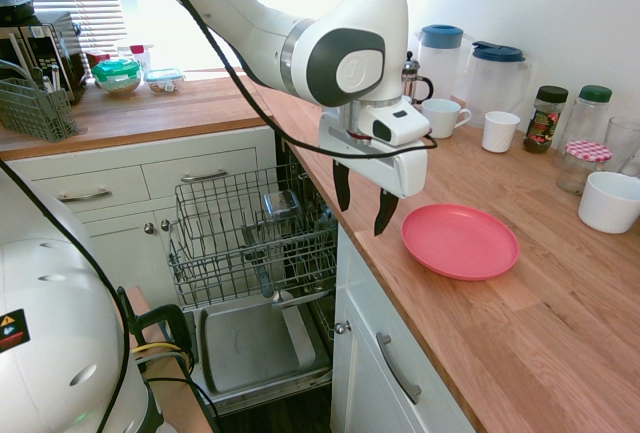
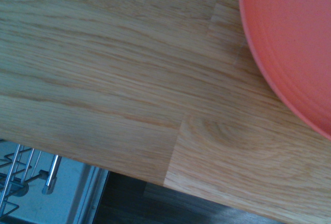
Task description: Put the plate in the dishwasher
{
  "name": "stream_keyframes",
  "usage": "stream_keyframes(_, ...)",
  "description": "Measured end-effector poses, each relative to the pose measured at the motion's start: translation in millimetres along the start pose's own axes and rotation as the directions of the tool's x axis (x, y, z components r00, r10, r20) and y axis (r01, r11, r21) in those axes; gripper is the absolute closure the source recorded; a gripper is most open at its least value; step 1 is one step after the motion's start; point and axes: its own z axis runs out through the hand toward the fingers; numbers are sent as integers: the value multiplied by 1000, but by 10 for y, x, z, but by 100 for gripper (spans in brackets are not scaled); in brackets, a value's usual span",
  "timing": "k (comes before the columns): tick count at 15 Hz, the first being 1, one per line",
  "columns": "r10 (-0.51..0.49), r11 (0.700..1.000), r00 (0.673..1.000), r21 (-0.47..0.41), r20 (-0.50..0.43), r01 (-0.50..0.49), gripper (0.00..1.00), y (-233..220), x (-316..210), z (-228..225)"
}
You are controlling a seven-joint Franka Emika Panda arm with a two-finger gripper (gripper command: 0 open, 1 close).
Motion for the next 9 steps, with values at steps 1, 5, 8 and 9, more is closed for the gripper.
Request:
stream_keyframes(1,0,1000,1000,0,0,0,0,-1,0,2)
stream_keyframes(5,23,1000,1000,8,-11,-23,0,47,103,-33)
stream_keyframes(8,66,997,998,28,-20,-66,0,128,289,-131)
stream_keyframes(9,88,996,996,36,-21,-87,0,177,373,-168)
